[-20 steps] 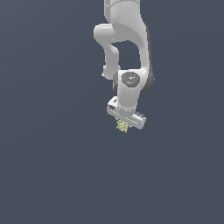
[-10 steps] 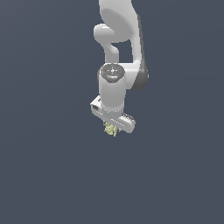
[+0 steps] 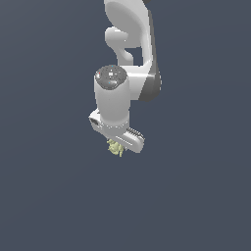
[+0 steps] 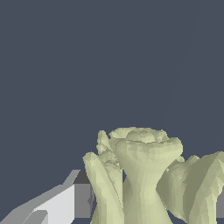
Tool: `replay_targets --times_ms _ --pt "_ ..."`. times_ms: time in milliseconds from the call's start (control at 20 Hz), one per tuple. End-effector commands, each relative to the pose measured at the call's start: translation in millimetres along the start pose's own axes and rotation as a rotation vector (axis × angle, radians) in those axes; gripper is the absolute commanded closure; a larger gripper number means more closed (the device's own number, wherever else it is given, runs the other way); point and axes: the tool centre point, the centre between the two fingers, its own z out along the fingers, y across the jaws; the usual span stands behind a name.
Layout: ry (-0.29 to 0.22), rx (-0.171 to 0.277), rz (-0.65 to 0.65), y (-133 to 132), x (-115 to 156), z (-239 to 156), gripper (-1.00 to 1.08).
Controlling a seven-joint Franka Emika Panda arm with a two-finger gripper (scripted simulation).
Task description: Pick up the object and move it to a goal position.
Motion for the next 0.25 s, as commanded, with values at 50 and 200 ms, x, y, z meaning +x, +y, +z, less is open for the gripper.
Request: replay_targets --times_ms 50,200 --pt "-0.001 0.000 -0.001 0.7 5.7 -3.8 1.08" --pt "-0.001 0.000 -0.001 0.5 6.7 -4.2 1.08"
